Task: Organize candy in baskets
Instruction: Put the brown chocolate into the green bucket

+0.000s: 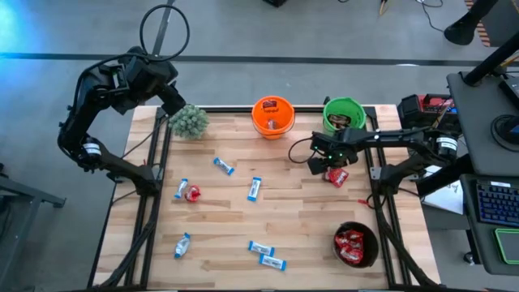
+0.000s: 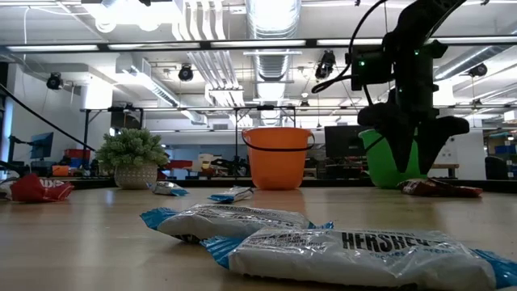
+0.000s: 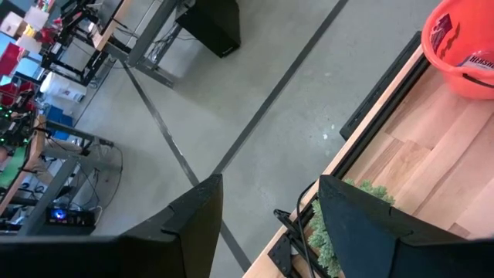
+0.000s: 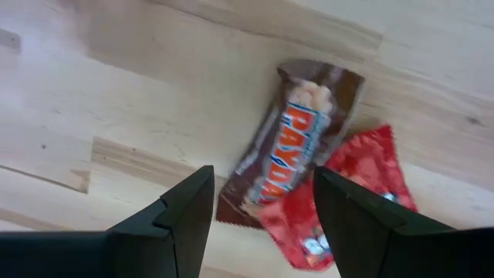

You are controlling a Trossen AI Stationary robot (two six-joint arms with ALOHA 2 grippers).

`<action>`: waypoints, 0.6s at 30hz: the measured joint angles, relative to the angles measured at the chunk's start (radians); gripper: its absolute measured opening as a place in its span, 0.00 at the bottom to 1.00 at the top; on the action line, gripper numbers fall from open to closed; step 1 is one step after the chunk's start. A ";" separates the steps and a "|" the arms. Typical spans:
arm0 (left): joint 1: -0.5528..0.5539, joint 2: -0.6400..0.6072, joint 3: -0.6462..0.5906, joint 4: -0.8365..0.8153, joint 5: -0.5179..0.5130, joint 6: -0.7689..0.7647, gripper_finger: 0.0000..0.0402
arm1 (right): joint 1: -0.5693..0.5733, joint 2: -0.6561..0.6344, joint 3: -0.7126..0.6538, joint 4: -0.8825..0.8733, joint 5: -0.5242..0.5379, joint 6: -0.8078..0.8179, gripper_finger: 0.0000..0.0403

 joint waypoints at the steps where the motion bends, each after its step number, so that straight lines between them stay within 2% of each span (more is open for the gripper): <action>1: 0.000 0.000 0.000 0.000 0.000 0.000 0.49 | 0.000 0.000 -0.004 0.013 -0.001 0.000 0.52; 18: 0.000 0.000 0.000 0.000 0.000 0.000 0.49 | 0.000 0.004 -0.026 0.045 0.047 0.038 0.52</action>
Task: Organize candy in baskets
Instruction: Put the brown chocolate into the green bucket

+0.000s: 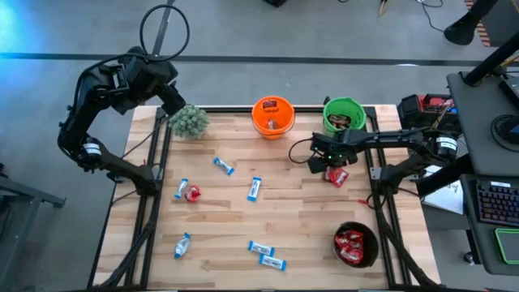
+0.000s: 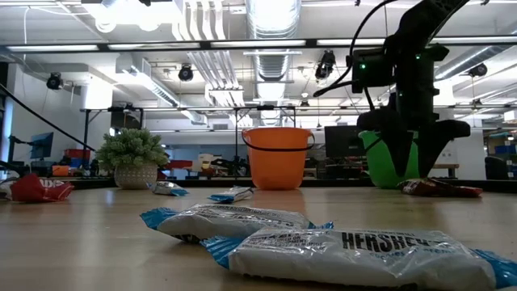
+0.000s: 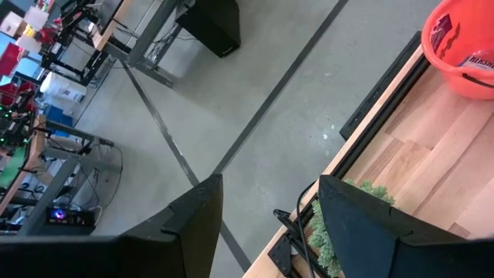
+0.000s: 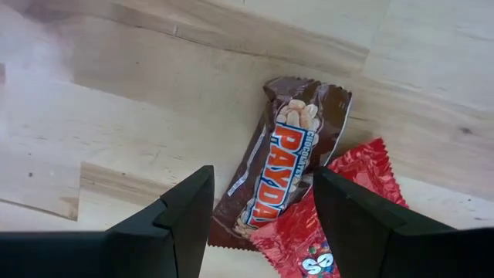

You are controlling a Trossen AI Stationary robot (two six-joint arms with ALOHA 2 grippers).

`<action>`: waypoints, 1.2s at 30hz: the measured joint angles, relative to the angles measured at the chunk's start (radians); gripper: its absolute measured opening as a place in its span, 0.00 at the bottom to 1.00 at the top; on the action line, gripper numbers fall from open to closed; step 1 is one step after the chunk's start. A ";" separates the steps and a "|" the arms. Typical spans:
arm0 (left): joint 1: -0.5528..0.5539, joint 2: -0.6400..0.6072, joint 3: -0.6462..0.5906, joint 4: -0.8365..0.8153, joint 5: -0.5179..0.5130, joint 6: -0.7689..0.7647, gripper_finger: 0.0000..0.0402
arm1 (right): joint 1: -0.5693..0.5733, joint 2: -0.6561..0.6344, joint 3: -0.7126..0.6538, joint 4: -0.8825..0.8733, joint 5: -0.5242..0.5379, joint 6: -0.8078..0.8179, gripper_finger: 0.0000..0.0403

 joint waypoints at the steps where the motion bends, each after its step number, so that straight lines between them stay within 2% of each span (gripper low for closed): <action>1: 0.000 0.000 0.000 0.000 0.000 0.000 0.49 | 0.000 0.000 0.000 0.000 0.000 0.002 0.52; 12: 0.000 0.000 0.000 0.000 0.000 -0.004 0.49 | 0.033 0.000 -0.002 -0.006 0.014 0.140 0.52; 19: 0.000 0.000 0.000 0.000 0.000 -0.004 0.49 | 0.035 0.000 -0.017 -0.002 0.056 0.107 0.52; 32: 0.000 0.000 0.000 0.000 0.000 -0.004 0.49 | 0.035 0.000 -0.052 0.066 0.051 0.107 0.51; 36: 0.000 0.000 0.000 0.000 0.000 -0.004 0.49 | 0.035 0.000 -0.060 0.089 0.051 0.110 0.48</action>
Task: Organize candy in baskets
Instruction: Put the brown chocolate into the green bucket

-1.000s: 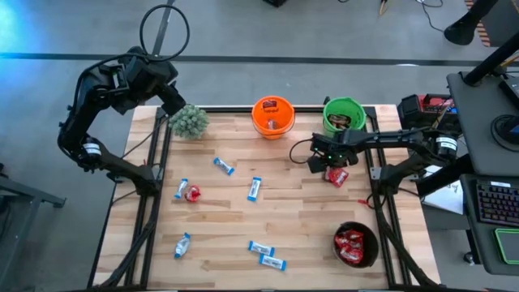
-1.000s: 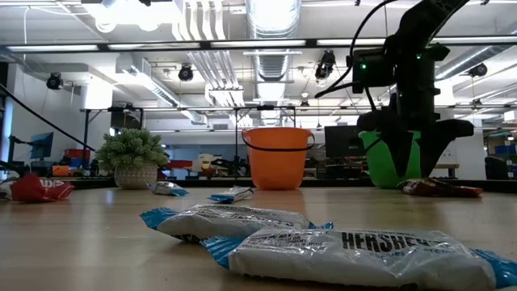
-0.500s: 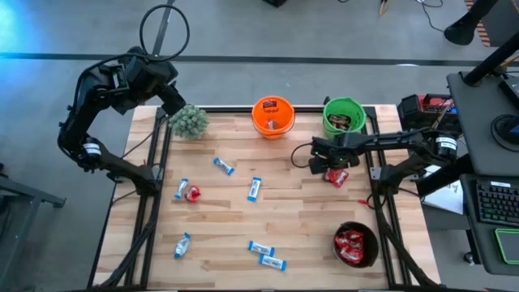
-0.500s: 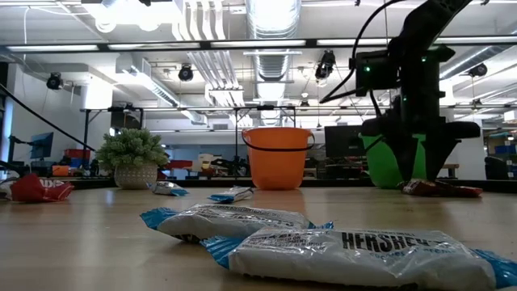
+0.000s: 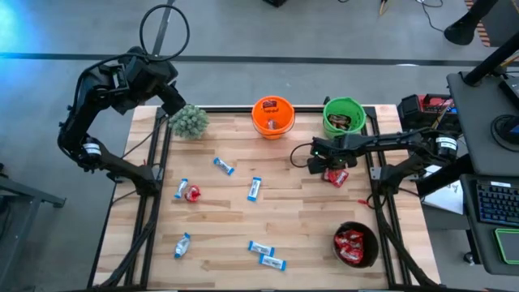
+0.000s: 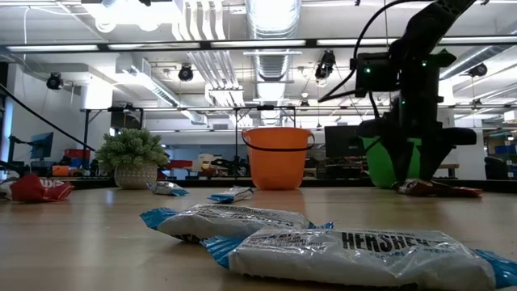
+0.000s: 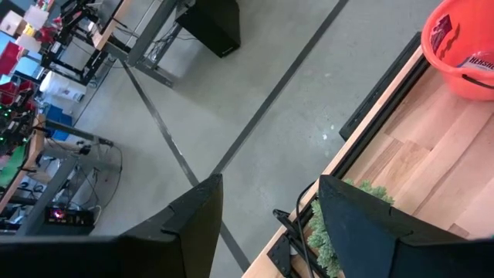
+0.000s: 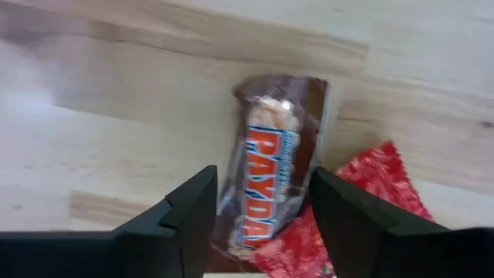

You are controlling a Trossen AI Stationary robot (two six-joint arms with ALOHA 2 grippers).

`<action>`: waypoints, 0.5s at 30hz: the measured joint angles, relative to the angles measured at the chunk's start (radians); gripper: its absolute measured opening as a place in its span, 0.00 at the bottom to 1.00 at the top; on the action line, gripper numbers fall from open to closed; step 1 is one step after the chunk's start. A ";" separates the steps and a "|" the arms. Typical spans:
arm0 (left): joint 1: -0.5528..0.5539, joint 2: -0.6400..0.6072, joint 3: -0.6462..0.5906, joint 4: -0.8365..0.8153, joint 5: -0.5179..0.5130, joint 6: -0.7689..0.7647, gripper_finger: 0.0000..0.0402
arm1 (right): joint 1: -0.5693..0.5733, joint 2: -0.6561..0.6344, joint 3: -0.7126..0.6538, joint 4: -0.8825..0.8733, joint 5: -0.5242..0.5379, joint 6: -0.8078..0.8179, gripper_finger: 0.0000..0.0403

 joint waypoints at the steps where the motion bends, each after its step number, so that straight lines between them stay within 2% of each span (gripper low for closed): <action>1: 0.000 0.000 0.000 0.000 0.000 0.000 0.49 | 0.000 0.000 -0.006 -0.001 0.000 0.005 0.47; 7: 0.000 0.000 0.000 0.000 0.000 0.000 0.49 | 0.000 0.000 -0.026 0.002 0.000 0.024 0.33; 15: 0.000 0.000 0.000 0.000 0.000 0.000 0.49 | 0.000 0.000 -0.029 0.009 0.007 0.022 0.05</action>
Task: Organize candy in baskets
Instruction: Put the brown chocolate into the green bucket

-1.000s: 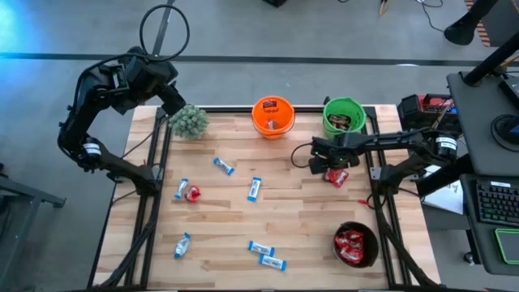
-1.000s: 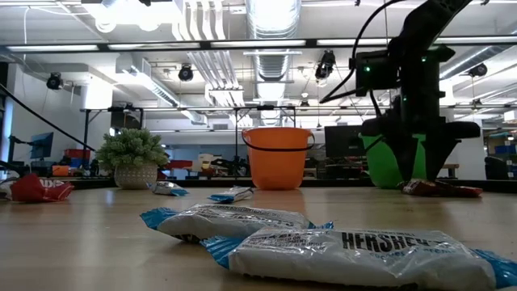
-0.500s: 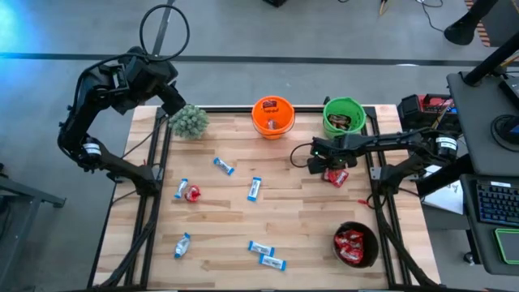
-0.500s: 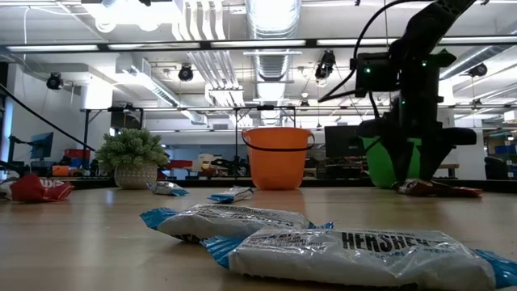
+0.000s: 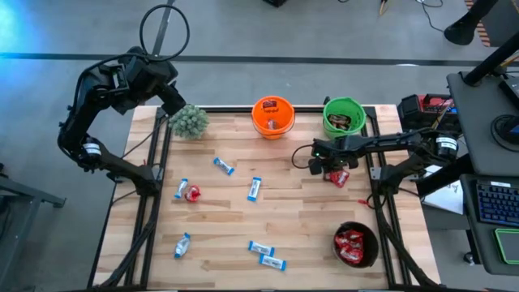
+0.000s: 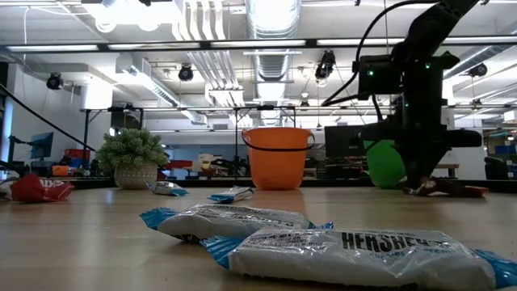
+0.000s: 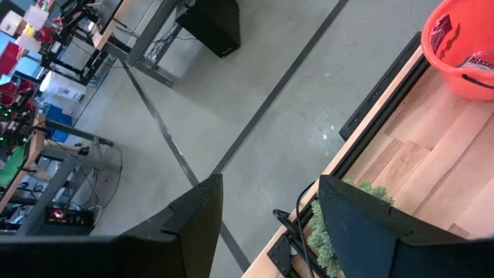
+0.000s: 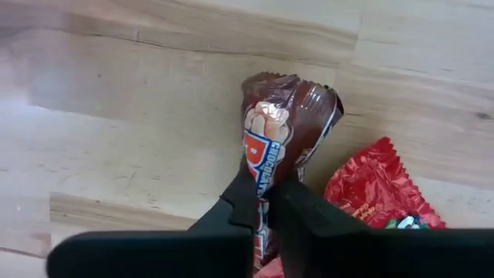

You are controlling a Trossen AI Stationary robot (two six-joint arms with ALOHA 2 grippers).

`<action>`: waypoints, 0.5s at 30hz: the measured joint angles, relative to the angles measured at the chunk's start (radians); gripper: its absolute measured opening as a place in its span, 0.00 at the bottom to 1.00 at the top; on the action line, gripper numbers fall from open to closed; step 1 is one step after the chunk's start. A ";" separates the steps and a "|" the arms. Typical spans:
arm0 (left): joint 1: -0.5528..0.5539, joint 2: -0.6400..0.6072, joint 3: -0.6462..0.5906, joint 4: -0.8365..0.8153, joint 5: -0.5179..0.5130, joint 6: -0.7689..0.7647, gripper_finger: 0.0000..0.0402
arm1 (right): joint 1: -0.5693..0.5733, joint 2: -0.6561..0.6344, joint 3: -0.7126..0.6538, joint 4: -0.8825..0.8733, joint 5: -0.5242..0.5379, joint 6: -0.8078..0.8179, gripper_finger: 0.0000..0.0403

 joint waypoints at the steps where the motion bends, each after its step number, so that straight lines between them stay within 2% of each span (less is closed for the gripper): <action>1: 0.000 0.000 0.000 0.000 0.000 0.000 0.49 | 0.000 0.000 0.001 -0.001 -0.004 -0.001 0.04; 10: 0.000 0.000 0.000 0.000 -0.007 0.000 0.49 | 0.013 -0.008 0.081 -0.003 -0.048 -0.063 0.02; 15: 0.000 0.003 0.000 0.000 -0.068 -0.013 0.49 | 0.020 -0.009 0.175 -0.010 -0.053 -0.134 0.02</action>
